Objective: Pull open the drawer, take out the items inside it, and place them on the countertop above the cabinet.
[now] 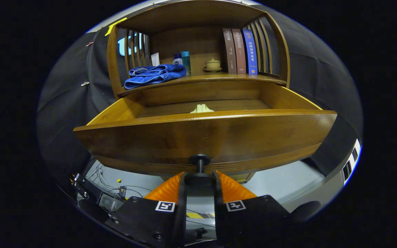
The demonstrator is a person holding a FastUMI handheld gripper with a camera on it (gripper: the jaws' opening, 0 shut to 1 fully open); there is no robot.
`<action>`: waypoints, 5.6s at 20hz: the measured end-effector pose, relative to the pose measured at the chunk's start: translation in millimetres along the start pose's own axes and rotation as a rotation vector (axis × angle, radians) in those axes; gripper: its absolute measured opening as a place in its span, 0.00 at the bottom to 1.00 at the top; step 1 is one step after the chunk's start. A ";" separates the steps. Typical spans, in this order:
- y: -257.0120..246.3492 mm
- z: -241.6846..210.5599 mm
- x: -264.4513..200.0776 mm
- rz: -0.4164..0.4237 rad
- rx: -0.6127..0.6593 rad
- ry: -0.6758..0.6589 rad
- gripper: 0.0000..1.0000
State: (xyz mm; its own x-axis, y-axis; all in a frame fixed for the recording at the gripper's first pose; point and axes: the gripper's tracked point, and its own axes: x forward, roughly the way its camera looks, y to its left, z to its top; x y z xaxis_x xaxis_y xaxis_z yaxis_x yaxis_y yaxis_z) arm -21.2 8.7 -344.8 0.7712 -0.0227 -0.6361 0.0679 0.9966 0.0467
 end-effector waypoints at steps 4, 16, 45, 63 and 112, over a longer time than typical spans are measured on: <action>2.0 -6.2 -13.2 0.016 0.022 0.021 0.80; 26.0 186.1 -36.2 0.082 0.005 -0.210 0.98; -0.7 103.4 149.1 -0.004 -0.079 0.552 0.18; 9.2 216.6 34.9 0.075 -0.008 0.125 0.18; 11.9 161.5 -79.3 0.035 0.051 -0.401 0.99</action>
State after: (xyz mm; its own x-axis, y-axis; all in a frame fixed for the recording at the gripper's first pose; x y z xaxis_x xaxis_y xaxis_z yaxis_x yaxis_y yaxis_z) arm 20.7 9.6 -169.5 0.9588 -0.0285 -0.2828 0.0611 0.9923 0.1074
